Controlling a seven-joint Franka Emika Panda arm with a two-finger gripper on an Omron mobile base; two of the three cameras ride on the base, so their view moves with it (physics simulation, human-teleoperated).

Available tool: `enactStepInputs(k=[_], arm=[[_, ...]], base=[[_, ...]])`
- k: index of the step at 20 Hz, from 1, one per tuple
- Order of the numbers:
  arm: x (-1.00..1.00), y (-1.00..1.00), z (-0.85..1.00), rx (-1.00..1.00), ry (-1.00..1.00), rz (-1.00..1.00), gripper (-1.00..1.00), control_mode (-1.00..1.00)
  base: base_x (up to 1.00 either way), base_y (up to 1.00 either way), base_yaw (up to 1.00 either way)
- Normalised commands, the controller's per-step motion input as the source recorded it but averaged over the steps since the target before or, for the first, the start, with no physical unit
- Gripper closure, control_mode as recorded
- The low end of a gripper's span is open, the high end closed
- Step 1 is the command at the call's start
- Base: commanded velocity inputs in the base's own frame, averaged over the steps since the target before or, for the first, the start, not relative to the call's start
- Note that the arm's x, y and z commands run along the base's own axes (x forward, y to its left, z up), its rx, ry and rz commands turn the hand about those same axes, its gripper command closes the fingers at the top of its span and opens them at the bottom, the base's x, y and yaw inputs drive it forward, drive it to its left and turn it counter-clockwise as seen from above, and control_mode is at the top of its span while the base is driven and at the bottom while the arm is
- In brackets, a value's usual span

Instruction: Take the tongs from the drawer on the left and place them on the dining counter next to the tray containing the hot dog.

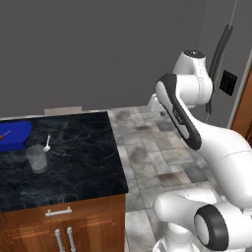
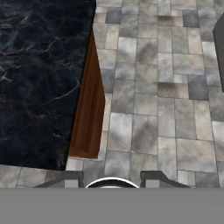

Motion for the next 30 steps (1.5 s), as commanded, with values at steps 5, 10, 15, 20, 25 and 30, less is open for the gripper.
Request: enactStepInputs(k=[5, 10, 15, 20, 25, 30], arm=[[-0.08, 0.00, -0.01, 0.00, 0.00, 0.00, -1.00, -1.00], [-0.22, 0.06, 0.00, 0.01, 0.00, 0.01, -1.00, -1.00], [-0.38, 0.37, 0.00, 0.00, 0.00, 0.07, -1.00, -1.00], [-0.40, 0.48, 0.00, -0.01, -0.10, 0.08, -1.00, -1.00], [-0.32, 0.46, 0.00, -0.08, -0.20, 0.10, -1.00, -1.00], [-0.17, 0.44, 0.00, -0.14, -0.22, 0.11, -1.00, -1.00]], base=[[0.00, 0.00, 0.00], [0.00, 0.00, 0.00], [0.00, 0.00, 0.00], [0.00, 0.00, 0.00], [0.00, 0.00, 0.00], [0.00, 0.00, 0.00]])
